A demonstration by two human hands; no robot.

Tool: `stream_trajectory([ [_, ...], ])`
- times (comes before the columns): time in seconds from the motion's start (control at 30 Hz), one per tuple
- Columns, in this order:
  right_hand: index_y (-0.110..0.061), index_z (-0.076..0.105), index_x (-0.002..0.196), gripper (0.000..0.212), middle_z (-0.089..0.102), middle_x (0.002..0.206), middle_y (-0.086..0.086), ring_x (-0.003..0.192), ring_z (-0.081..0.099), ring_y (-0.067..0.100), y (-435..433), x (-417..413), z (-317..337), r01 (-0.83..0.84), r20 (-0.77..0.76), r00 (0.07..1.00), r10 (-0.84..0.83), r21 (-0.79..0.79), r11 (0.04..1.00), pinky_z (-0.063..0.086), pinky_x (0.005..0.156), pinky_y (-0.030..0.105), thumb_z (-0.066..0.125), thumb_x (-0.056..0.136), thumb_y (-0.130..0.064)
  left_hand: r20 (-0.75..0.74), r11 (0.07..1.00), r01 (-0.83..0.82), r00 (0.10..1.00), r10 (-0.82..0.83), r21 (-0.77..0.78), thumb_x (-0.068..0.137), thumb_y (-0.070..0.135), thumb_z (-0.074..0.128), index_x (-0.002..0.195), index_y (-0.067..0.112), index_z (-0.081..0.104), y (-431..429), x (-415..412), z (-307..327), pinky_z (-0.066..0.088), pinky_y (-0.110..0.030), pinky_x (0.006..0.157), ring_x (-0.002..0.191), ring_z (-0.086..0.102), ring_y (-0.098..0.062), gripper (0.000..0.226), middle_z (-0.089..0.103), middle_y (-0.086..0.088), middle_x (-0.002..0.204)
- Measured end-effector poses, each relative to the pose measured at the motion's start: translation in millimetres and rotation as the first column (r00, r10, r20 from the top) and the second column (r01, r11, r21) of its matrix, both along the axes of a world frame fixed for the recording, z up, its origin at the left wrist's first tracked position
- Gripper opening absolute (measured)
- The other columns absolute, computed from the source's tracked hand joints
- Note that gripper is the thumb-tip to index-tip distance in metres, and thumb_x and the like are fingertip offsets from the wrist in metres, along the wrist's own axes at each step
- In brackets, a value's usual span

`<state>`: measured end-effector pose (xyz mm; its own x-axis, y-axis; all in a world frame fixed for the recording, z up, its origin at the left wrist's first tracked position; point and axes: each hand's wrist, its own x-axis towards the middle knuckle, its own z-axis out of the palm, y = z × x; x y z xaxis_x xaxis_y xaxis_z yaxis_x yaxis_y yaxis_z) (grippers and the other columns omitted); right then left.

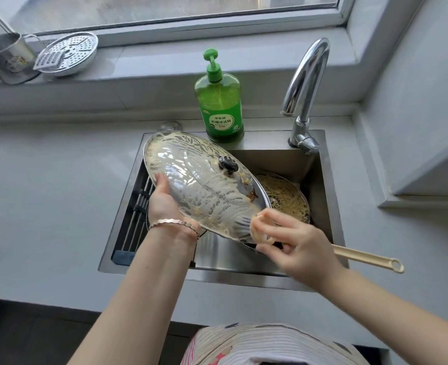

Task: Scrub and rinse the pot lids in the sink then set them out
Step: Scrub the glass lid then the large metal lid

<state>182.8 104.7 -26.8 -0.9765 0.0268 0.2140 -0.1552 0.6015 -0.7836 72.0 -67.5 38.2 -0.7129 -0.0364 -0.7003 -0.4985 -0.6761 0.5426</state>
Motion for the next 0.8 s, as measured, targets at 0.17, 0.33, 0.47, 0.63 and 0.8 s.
stream_trajectory([
  [0.17,-0.057,0.052,0.103,0.045,0.047,0.109,-0.044,0.089,0.060,-0.001,25,-17,-10,0.134,0.170,0.978,-0.117,-0.090,0.987,0.056,0.082,0.035,0.073,0.077,-0.026,0.003,1.000,-0.009,1.000,0.009,0.024,0.092,0.050,0.045,0.106,0.017,0.054,1,7,1,0.043,-0.061,0.084,0.112,0.053,-0.041,0.037,0.056,-0.017,0.119],
  [0.33,-0.044,0.063,0.109,0.041,0.049,0.111,-0.044,0.090,0.060,-0.008,-2,-12,6,-0.008,0.023,1.000,0.012,-0.139,0.990,0.054,0.073,0.018,0.074,0.072,-0.033,-0.011,1.000,0.025,1.000,-0.025,-0.015,0.089,0.052,0.048,0.106,0.019,0.057,2,9,-2,0.037,-0.068,0.093,0.111,0.054,-0.042,0.039,0.058,-0.017,0.122],
  [0.47,-0.040,0.063,0.111,0.036,0.064,0.110,-0.017,0.102,0.062,0.014,25,-43,0,0.238,0.309,0.935,-0.174,-0.183,0.954,0.050,0.091,0.039,0.071,0.079,-0.028,-0.026,0.998,0.061,0.998,-0.062,-0.031,0.089,0.052,0.048,0.100,0.017,0.059,4,16,5,0.042,-0.064,0.089,0.102,0.059,-0.038,0.039,0.064,-0.014,0.110],
  [0.63,-0.037,0.063,0.114,0.039,0.060,0.123,-0.012,0.114,0.056,0.008,16,-44,9,0.121,0.299,0.952,-0.068,-0.162,0.979,0.047,0.095,0.034,0.072,0.077,-0.029,-0.014,0.987,0.106,0.994,-0.108,-0.117,0.086,0.054,0.052,0.105,0.016,0.062,2,19,12,0.043,-0.065,0.087,0.101,0.061,-0.037,0.044,0.066,-0.013,0.108],
  [0.8,-0.030,0.062,0.118,0.039,0.061,0.124,-0.006,0.110,0.054,0.005,22,-51,12,0.226,0.379,0.914,-0.143,-0.185,0.956,0.043,0.099,0.030,0.070,0.080,-0.028,-0.037,0.971,0.148,0.987,-0.158,-0.189,0.088,0.052,0.050,0.104,0.016,0.063,11,29,17,0.050,-0.056,0.078,0.092,0.064,-0.033,0.041,0.069,-0.010,0.099],
])
